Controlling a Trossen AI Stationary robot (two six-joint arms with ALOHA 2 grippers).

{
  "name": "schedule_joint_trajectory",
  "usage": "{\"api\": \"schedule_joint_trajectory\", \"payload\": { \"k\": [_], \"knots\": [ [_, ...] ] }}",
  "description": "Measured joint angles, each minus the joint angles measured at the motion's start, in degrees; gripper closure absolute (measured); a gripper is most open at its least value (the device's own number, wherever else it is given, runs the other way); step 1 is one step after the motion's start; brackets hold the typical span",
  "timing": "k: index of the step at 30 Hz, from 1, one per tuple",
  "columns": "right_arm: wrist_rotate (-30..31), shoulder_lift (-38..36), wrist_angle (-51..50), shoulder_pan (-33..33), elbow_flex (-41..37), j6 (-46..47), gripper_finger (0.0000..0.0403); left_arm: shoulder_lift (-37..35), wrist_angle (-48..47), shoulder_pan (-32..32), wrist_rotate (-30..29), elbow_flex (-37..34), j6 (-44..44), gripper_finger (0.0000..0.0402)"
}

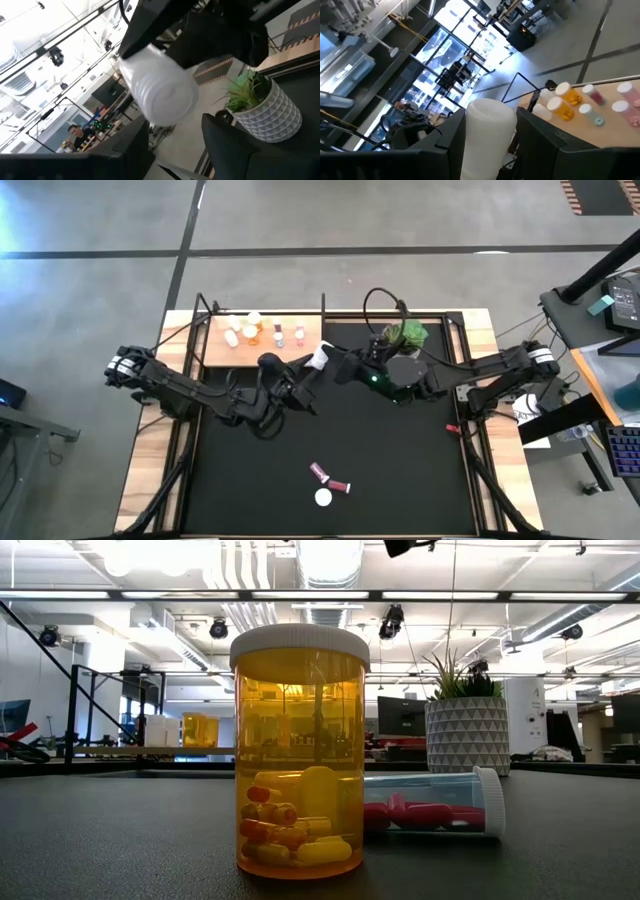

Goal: Pick and place medicine bottles onto shelf by color
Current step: Put the white pill bottle on the shelf aligned with the other white pill bottles

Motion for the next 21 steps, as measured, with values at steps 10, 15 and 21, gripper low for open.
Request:
{"api": "schedule_joint_trajectory", "payload": {
  "k": [10, 15, 21],
  "knots": [
    [0.46, 0.14, -0.04, 0.00, -0.59, 1.16, 0.0257, 0.00, 3.47, 0.00, 0.18, -0.02, -0.07, 0.0262],
    [0.87, 0.05, 0.06, -0.24, -0.57, 1.10, 0.0257, -0.04, 3.98, -0.01, 2.81, -0.02, -0.08, 0.0262],
    [0.64, 0.01, 0.08, -0.38, -0.57, 1.00, 0.0257, -0.09, 4.48, 0.00, 3.77, 0.00, -0.09, 0.0262]
  ]
}}
